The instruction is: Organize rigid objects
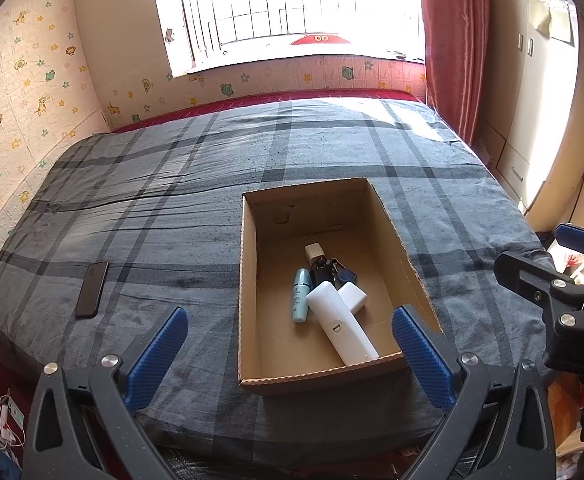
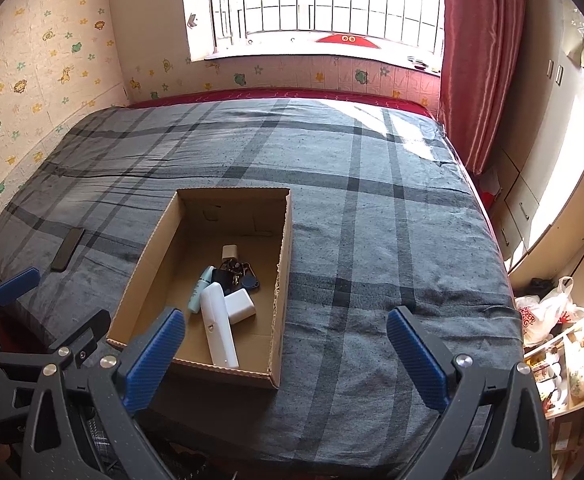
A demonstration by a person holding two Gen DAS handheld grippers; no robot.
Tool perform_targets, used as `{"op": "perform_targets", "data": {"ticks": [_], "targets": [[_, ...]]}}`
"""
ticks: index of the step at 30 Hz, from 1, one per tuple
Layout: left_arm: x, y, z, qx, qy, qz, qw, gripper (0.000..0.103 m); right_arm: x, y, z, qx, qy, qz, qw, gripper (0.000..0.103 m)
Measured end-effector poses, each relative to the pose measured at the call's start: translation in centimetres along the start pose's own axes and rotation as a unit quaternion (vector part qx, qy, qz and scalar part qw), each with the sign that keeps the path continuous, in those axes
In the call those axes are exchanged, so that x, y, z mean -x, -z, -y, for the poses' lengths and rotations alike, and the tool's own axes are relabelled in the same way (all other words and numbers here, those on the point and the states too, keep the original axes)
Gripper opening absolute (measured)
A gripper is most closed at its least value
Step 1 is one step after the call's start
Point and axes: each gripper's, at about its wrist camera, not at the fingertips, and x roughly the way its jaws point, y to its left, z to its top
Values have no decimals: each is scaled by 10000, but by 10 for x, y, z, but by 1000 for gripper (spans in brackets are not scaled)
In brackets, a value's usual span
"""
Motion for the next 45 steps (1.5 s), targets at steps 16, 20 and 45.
{"op": "perform_targets", "data": {"ticks": [16, 20, 45], "targets": [[-8, 0, -1, -27, 18, -74, 10000, 103, -7, 0, -1, 44, 50, -22, 10000, 103], [-10, -1, 0, -35, 30, -81, 10000, 103, -8, -1, -2, 46, 50, -20, 10000, 103], [-23, -4, 3, -88, 96, -118, 9998, 103, -15, -4, 2, 82, 134, 98, 9998, 103]]}}
